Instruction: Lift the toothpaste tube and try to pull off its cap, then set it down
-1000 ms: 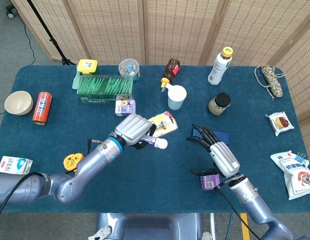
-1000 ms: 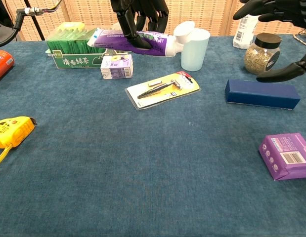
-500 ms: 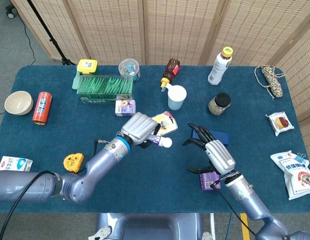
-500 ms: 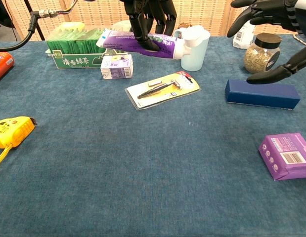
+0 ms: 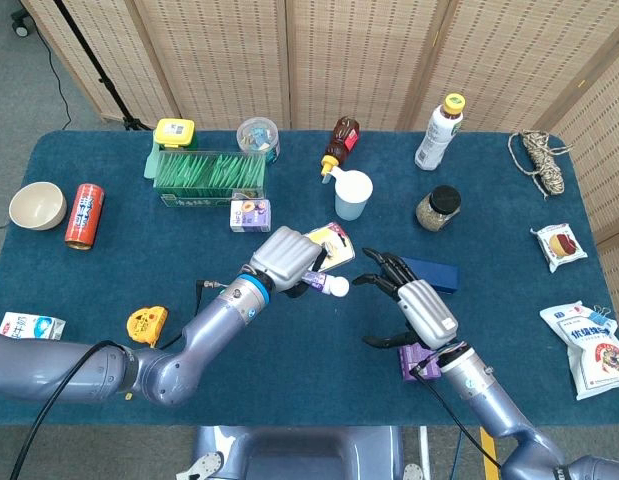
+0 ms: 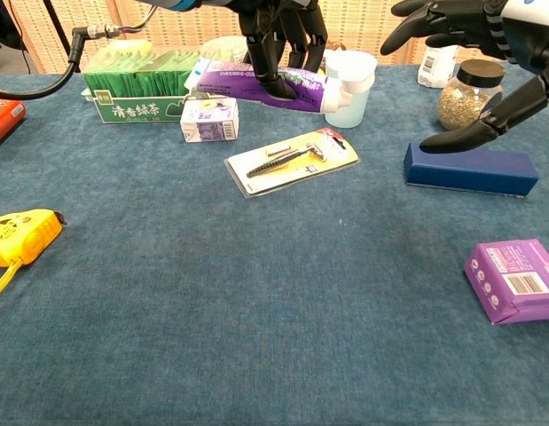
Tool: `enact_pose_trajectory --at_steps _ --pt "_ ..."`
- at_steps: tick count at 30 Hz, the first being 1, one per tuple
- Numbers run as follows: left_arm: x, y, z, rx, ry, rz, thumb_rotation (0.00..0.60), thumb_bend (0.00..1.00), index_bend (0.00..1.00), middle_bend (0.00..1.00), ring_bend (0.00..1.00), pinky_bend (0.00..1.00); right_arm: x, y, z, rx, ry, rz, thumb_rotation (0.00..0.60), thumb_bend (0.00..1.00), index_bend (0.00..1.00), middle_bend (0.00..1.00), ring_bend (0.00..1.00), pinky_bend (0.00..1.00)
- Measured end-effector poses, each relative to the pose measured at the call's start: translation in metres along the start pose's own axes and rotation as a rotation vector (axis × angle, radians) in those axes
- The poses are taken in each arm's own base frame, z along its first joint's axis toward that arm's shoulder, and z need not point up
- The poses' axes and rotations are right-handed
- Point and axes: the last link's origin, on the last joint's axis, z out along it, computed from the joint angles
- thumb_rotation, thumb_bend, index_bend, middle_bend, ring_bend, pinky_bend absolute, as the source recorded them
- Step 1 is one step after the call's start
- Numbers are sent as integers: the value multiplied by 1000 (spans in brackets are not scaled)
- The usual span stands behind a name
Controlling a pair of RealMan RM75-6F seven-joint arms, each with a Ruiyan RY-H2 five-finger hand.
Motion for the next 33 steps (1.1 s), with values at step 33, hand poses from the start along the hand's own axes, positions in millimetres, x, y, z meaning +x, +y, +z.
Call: enact_pose_trajectory --at_steps 33 --pt "-4 4 4 -3 32 -27 600 435 640 558 532 533 -13 3 7 -27 -61 -17 600 0 260 0 0 0"
